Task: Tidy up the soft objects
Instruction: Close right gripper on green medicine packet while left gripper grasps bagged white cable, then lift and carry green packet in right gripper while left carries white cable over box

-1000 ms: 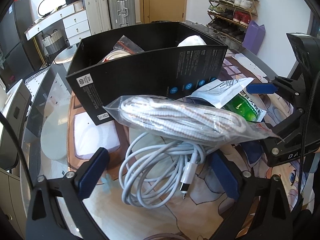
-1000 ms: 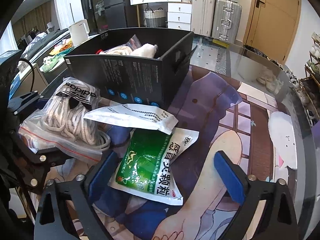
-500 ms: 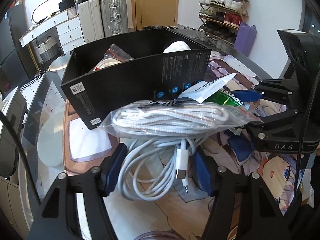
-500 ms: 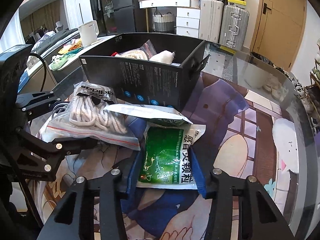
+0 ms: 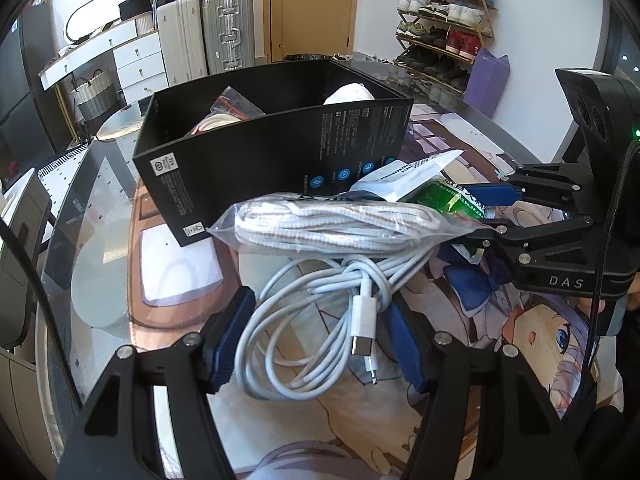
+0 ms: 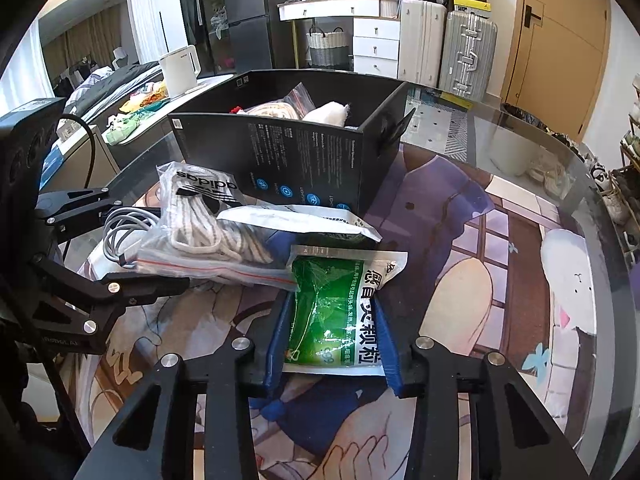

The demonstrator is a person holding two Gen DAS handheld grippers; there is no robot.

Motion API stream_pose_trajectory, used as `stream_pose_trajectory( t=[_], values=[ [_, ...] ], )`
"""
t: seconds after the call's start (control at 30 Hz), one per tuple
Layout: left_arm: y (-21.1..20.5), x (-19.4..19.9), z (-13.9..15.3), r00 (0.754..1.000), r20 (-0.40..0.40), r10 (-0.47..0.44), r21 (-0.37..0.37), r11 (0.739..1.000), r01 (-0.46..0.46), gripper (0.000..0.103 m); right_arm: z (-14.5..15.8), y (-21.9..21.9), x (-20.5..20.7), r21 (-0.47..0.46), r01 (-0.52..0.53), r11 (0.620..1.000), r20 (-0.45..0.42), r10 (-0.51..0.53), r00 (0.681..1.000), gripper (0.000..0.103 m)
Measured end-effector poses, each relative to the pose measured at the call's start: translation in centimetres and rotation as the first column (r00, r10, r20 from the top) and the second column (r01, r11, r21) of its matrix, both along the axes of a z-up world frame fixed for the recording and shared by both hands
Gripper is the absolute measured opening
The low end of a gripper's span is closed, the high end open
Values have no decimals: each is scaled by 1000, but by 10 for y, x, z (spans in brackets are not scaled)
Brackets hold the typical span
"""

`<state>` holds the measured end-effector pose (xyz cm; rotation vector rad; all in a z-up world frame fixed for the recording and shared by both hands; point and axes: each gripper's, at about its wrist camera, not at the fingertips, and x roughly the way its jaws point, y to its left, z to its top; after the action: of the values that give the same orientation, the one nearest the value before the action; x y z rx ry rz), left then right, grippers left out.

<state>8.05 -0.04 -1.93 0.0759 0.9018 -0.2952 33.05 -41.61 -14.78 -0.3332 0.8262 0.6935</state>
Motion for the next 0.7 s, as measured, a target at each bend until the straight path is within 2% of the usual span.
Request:
stream_pose_trajectory(
  t=[0.7],
  values=[
    [15,-32,27,997,65,37,-33,999,-35,63,30,-10,-33,33,-3,999,65,0,998,40]
  ],
)
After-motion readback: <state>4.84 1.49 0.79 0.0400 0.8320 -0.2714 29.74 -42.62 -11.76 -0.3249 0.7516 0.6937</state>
